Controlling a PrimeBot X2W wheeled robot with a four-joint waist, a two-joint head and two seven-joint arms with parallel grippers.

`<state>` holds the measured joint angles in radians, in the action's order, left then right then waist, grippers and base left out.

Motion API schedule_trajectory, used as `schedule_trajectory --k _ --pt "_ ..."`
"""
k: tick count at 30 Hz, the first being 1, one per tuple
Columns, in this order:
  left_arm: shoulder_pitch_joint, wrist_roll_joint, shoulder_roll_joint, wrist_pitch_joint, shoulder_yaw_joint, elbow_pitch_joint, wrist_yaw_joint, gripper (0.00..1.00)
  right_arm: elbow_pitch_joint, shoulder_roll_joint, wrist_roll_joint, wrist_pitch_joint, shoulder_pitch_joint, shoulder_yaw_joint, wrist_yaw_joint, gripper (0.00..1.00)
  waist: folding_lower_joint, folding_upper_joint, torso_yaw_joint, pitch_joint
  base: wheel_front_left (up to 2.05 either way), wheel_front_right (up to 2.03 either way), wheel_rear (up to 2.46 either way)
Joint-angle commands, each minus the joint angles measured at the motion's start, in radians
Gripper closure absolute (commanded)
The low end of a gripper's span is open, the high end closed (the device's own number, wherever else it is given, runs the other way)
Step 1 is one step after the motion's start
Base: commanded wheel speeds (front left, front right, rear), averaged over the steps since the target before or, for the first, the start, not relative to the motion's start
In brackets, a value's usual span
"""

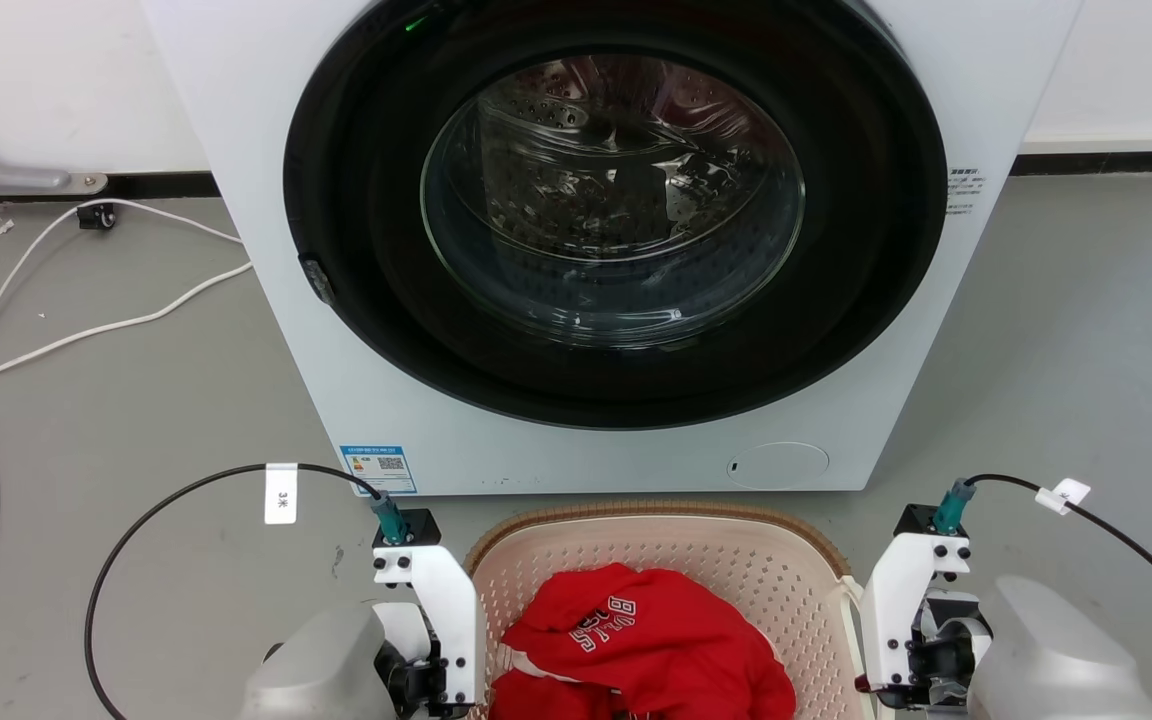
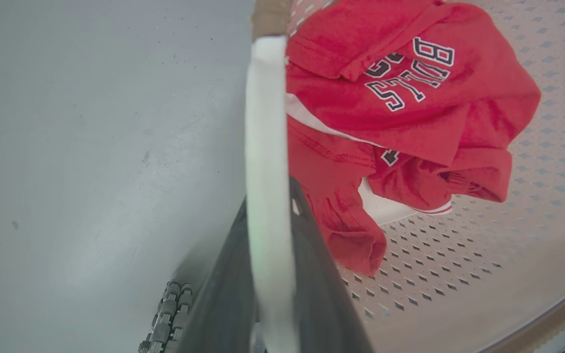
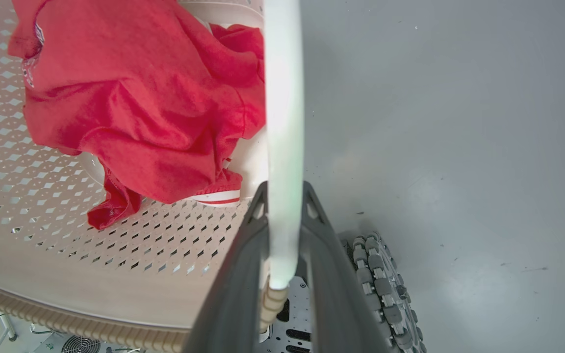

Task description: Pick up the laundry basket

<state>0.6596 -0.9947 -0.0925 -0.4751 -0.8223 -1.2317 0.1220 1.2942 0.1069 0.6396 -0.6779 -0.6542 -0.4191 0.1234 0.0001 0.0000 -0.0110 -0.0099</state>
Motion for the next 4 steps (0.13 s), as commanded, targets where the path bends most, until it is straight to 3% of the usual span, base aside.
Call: schedule_trajectory --k 1,4 --pt "0.013 -0.011 0.034 0.004 -0.003 0.018 0.015 1.0 -0.009 -0.037 0.003 0.0 0.01 0.003 0.013 1.0 -0.0001 0.0 0.0 0.0 0.0 0.0 0.0" --pt "0.011 -0.018 0.033 0.004 -0.006 0.018 0.015 1.0 -0.009 -0.038 0.001 -0.001 0.011 0.006 0.013 1.0 -0.0001 0.0 0.0 -0.001 0.0 0.0 0.0"
